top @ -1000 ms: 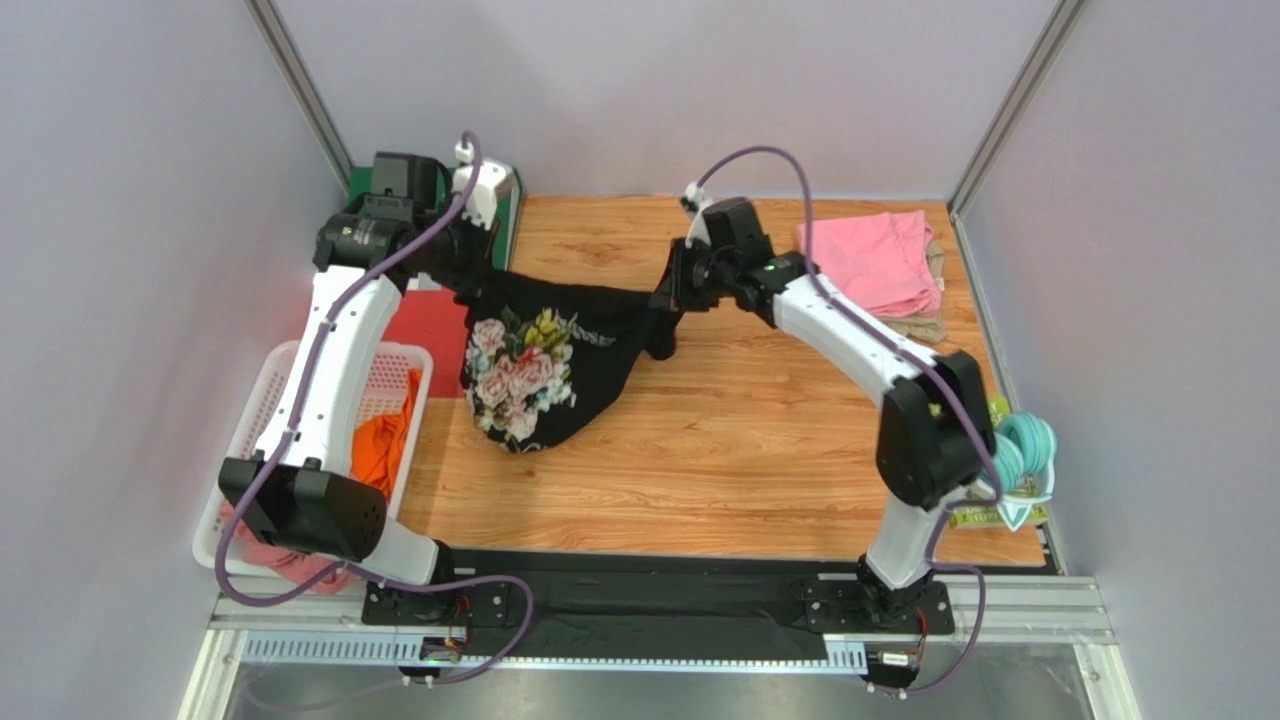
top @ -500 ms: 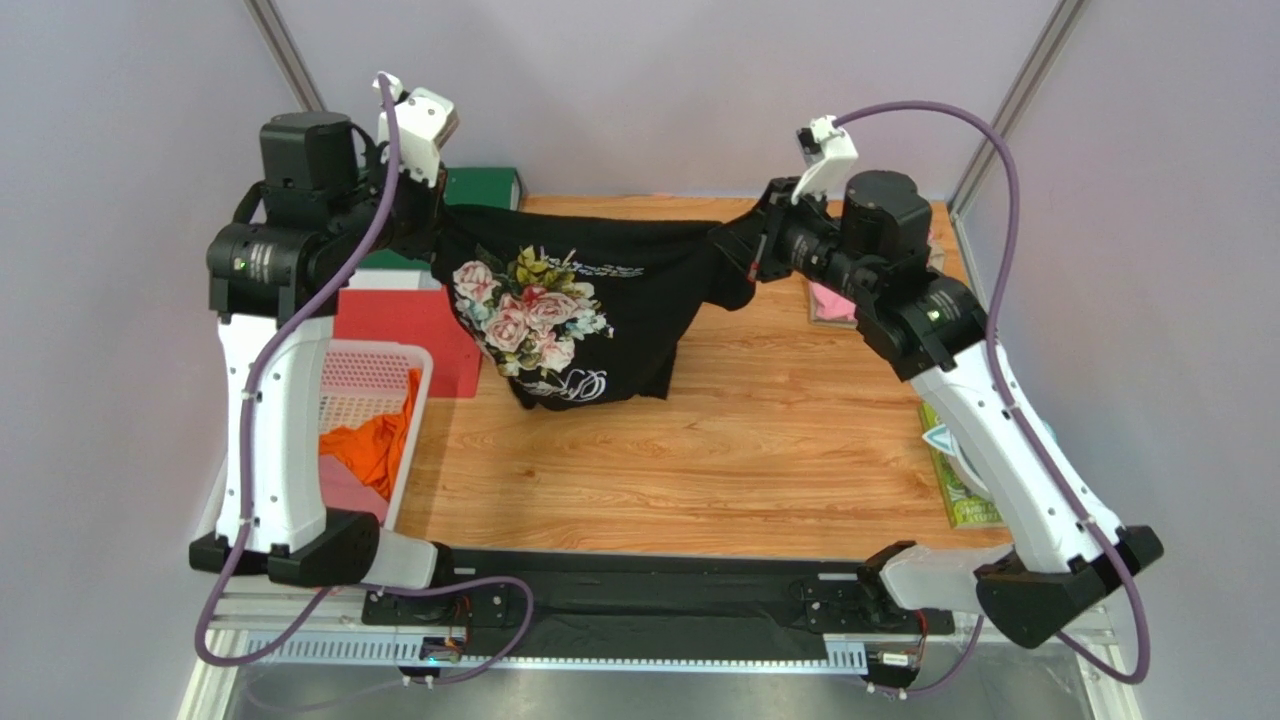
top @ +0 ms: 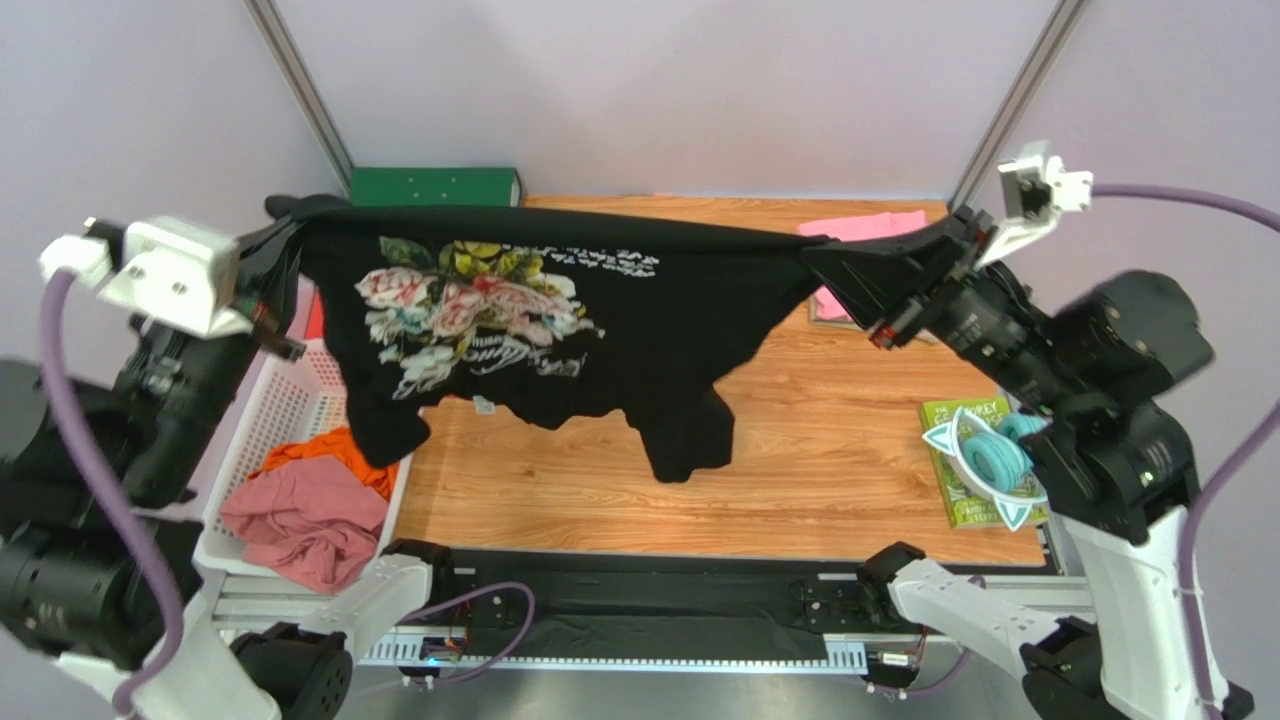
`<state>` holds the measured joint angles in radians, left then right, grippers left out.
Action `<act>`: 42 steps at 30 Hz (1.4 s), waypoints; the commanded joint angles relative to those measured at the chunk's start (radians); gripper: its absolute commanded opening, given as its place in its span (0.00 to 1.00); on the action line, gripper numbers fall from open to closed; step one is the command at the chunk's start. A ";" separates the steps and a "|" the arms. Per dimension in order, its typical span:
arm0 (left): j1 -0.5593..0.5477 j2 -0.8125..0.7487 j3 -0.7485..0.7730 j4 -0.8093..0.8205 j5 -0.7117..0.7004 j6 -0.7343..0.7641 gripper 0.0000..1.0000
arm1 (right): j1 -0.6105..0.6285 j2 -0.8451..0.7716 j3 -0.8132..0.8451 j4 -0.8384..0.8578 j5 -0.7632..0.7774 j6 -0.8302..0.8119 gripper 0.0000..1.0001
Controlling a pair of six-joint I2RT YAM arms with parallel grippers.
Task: Fold and stack the t-shirts
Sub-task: Flatten out the tshirt
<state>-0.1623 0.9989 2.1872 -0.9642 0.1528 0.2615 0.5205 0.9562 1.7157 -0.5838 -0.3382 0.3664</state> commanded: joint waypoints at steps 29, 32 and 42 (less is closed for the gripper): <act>-0.058 0.152 0.090 -0.439 0.563 0.133 0.00 | -0.242 0.033 -0.079 -0.089 0.425 -0.032 0.00; -0.115 0.167 0.111 -0.495 0.664 0.101 0.00 | -0.350 -0.016 -0.091 -0.106 0.430 -0.043 0.00; -0.353 0.204 -0.062 -0.562 0.656 0.085 0.00 | -0.475 -0.017 0.064 -0.194 0.322 -0.037 0.00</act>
<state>-0.4732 1.2243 2.1693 -1.3155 0.8116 0.3225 0.0761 0.9142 1.7351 -0.7753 -0.0708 0.3389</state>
